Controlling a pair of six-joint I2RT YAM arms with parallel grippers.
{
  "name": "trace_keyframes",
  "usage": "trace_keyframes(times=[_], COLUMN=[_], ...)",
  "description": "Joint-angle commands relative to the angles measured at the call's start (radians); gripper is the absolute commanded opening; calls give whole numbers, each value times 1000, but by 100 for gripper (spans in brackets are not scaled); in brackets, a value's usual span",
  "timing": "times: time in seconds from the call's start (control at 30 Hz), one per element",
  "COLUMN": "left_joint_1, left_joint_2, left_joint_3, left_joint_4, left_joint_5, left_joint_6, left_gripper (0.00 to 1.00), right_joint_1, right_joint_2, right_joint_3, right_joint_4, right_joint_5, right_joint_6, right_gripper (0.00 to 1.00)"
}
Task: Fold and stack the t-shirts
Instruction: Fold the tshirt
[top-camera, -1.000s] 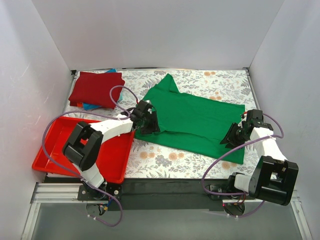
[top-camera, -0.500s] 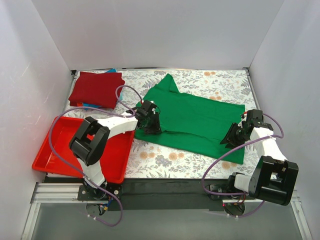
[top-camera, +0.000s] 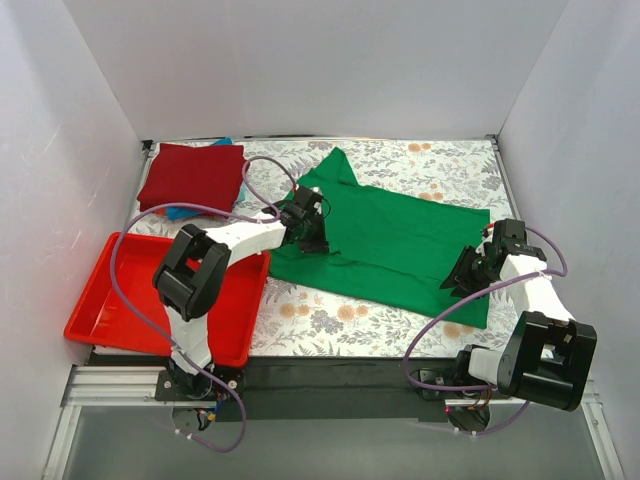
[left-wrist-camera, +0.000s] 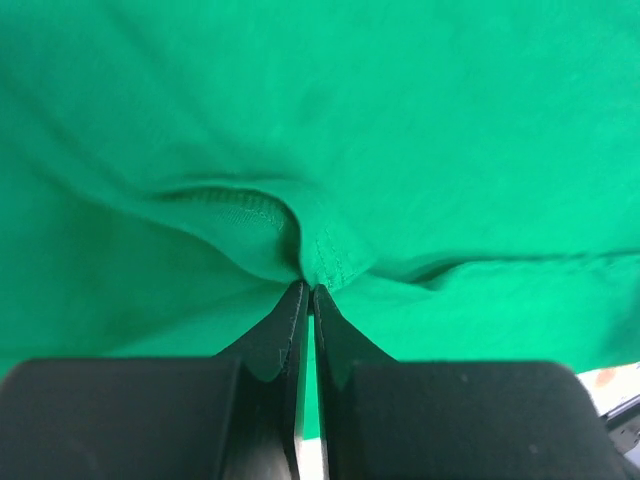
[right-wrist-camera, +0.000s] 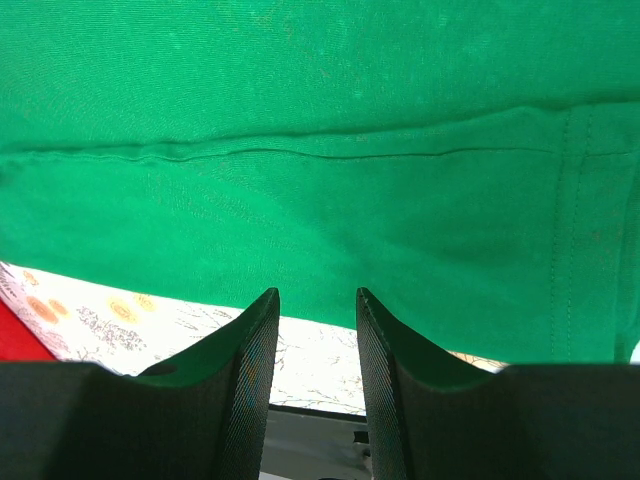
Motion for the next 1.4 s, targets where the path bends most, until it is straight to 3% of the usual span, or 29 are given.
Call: trace_keyframes(times=[0.0,0.27,0.43,0.67,0.83,1.0,1.37], left_joint_1=[-7,-16,-32,-47,-48,-48,25], left_joint_2=[46,126,146,138,123,91,-96], left_joint_3=[73,181,248,297,313,270,38], left_joint_4=[-4,-21,-66,-63,-26,78,106], left_joint_5=[24,56,-2,4,45,154,-10], left_joint_6=[28,43,32,12,-11,-8,-9], left_gripper=[0,0,2,35,38,39,39], right_joint_1=[1,-1,-1,-1,11,45,94], right_joint_2=[9,23,18,18,9,15,102], right_joint_3=[2,8,17,28,37,48,68], right_joint_4=[-3,-3,-3,-5,-3,-2,83], right_joint_5=[6,8,12,12,6,0,-6], right_joint_6=[-16,-19,-20,-24,-16,-2,0], right_gripper=[43,43,43,43,43,43,43])
